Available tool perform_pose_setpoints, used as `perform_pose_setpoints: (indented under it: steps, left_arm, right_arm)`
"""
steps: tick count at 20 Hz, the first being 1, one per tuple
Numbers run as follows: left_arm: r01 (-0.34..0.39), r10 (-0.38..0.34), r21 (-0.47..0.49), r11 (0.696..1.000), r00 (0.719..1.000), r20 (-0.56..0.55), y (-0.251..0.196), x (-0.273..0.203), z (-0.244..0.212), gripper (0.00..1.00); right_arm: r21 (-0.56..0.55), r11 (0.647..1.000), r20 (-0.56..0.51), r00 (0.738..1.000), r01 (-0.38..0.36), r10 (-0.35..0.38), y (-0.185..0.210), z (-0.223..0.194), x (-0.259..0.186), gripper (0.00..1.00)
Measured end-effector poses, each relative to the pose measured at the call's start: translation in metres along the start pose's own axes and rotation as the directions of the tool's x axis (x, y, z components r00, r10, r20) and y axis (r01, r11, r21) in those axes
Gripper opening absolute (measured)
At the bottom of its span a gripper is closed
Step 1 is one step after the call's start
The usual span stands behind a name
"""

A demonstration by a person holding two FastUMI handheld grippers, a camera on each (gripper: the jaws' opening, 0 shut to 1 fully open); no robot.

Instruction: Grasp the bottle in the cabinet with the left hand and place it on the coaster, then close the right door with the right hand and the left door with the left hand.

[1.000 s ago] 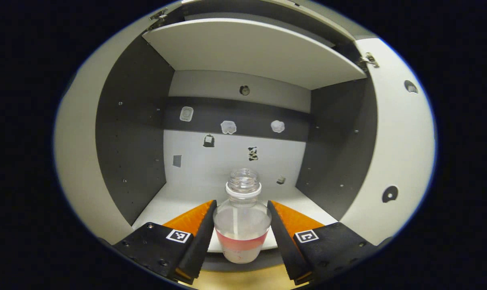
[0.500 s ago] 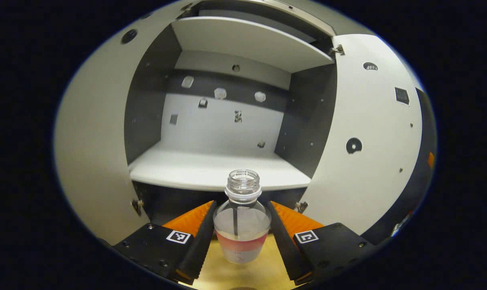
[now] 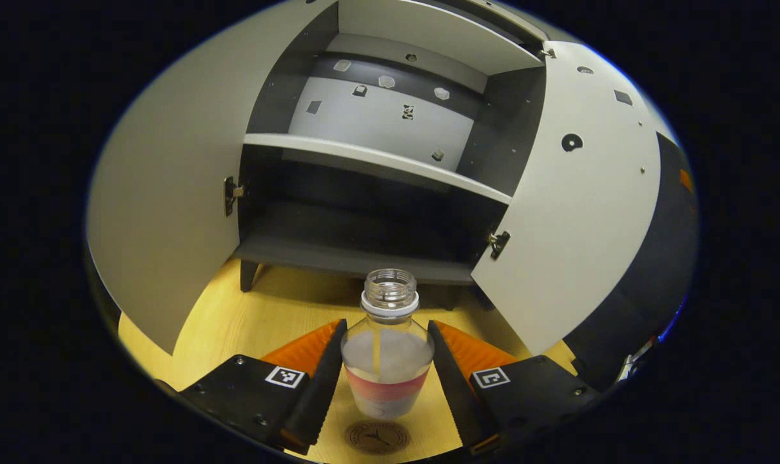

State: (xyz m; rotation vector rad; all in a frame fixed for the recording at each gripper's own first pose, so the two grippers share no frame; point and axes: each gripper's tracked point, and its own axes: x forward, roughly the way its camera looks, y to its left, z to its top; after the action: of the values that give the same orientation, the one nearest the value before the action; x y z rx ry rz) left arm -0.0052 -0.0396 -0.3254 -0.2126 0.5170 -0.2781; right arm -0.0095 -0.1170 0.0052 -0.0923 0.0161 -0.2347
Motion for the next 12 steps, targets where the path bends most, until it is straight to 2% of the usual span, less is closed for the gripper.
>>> perform_pose_setpoints:
  steps: [3,9,12]
  left_arm:
    - [-0.01,0.01,-0.007,1.0,1.0,0.005,0.002,-0.004,-0.023,0.8]
    - [-0.018,0.02,0.064,0.998,0.999,-0.032,-0.004,-0.013,-0.062,0.8]
    - [-0.005,0.007,0.036,0.999,0.999,-0.043,-0.009,-0.015,-0.078,0.8]
  right_arm:
    - [0.004,1.0,0.0,1.0,-0.006,0.006,0.0,0.001,0.006,0.96]
    - [0.0,1.0,-0.003,1.0,-0.022,0.022,-0.001,0.0,0.005,0.96]
    - [-0.004,1.0,-0.013,1.0,-0.028,0.028,-0.002,-0.003,0.003,0.94]
